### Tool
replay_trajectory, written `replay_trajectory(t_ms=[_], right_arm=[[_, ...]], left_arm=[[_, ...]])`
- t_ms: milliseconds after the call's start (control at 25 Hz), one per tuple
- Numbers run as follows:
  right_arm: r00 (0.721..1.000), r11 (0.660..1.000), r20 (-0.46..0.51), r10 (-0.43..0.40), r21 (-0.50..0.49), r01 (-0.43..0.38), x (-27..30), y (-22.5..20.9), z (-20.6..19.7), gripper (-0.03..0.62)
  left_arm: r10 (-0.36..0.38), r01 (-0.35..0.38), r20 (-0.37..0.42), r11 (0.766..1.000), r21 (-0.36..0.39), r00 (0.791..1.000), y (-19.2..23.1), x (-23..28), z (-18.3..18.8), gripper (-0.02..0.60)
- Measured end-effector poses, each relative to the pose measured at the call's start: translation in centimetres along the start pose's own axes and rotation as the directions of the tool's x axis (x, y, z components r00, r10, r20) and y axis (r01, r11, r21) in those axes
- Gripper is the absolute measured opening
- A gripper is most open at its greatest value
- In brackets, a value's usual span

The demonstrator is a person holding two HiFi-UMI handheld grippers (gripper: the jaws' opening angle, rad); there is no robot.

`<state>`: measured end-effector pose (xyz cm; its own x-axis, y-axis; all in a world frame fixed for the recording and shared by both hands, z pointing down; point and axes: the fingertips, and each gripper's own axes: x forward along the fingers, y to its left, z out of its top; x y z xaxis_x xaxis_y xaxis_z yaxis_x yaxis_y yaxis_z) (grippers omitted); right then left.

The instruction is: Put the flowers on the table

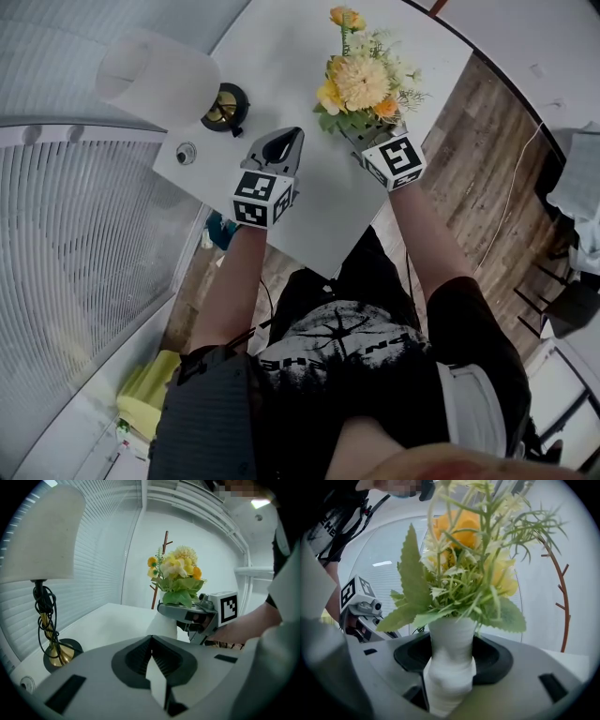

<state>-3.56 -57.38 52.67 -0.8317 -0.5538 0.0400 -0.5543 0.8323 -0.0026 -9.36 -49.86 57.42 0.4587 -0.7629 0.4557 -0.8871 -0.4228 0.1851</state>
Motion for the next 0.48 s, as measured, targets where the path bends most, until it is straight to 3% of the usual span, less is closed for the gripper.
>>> replay_trajectory(t_ms=[480], right_arm=[[1.0, 1.0, 0.005, -0.015, 0.009, 0.015, 0.17, 0.03, -0.19, 0.248]], left_arm=[[0.003, -0.003, 0.004, 1.0, 0.009, 1.0, 0.08, 0.07, 0.56, 0.012]])
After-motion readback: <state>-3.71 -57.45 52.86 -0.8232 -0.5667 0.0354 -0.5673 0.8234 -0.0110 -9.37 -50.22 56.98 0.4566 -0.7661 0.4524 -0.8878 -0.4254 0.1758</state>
